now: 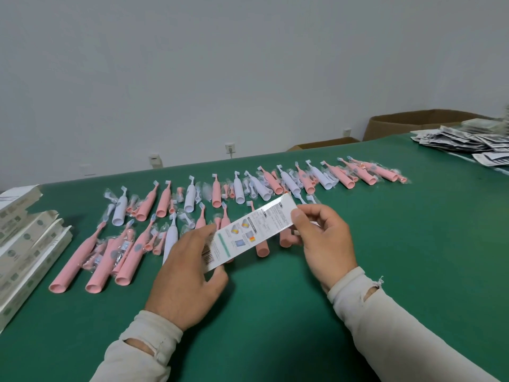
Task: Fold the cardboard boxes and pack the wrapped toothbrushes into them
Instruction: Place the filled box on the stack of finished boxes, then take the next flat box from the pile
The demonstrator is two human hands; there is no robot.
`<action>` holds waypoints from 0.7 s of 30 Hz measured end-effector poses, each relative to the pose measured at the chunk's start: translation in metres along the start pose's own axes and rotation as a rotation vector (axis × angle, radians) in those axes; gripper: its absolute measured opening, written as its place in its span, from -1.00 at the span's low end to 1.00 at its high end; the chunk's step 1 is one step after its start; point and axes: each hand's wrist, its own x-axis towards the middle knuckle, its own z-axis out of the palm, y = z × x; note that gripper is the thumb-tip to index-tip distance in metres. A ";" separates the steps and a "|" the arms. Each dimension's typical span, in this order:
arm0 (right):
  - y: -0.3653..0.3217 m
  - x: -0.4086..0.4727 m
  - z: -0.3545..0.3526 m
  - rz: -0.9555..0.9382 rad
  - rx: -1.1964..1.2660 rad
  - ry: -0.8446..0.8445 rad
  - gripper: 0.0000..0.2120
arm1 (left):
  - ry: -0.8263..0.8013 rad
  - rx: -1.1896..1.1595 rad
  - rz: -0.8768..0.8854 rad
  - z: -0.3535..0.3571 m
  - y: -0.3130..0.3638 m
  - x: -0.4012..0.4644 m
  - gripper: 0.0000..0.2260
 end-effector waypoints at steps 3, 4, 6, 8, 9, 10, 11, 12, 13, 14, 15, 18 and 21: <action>0.000 0.000 -0.003 -0.065 -0.301 0.041 -0.77 | 0.045 -0.146 -0.023 0.004 0.000 0.000 -0.51; -0.002 -0.002 -0.003 -0.158 -0.457 0.089 -0.70 | 0.069 -0.208 -0.040 0.004 0.000 0.000 -0.54; -0.008 -0.009 0.001 -0.366 -0.632 0.139 -0.69 | 0.144 -0.328 -0.065 0.005 0.001 0.002 -0.59; -0.011 -0.023 0.012 -0.265 -0.426 0.035 -0.71 | 0.244 -0.438 -0.071 0.006 0.004 0.002 -0.61; -0.012 -0.031 0.020 -0.104 -0.240 -0.059 -0.64 | 0.283 -0.471 -0.061 0.007 0.006 0.002 -0.62; -0.012 -0.037 0.027 0.040 -0.098 -0.162 -0.59 | 0.308 -0.475 -0.036 0.008 0.009 0.001 -0.62; -0.011 -0.041 0.032 0.132 -0.020 -0.261 -0.59 | 0.318 -0.456 -0.002 0.010 0.011 0.000 -0.61; -0.009 -0.043 0.034 0.162 0.011 -0.329 -0.65 | 0.319 -0.430 0.034 0.012 0.013 -0.002 -0.59; -0.008 -0.043 0.035 0.151 0.021 -0.351 -0.74 | 0.314 -0.410 0.061 0.015 0.015 -0.003 -0.58; -0.007 -0.042 0.034 0.143 0.027 -0.333 -0.83 | 0.301 -0.401 0.082 0.017 0.016 -0.003 -0.55; -0.007 -0.040 0.031 0.142 0.033 -0.304 -0.88 | 0.277 -0.403 0.104 0.019 0.018 -0.003 -0.52; -0.008 -0.033 0.019 0.150 0.038 -0.219 -0.87 | 0.141 -0.417 0.179 0.024 0.020 -0.005 -0.42; -0.015 -0.007 -0.014 0.159 0.003 0.073 -0.79 | 0.088 -0.362 0.195 0.029 0.020 -0.008 -0.36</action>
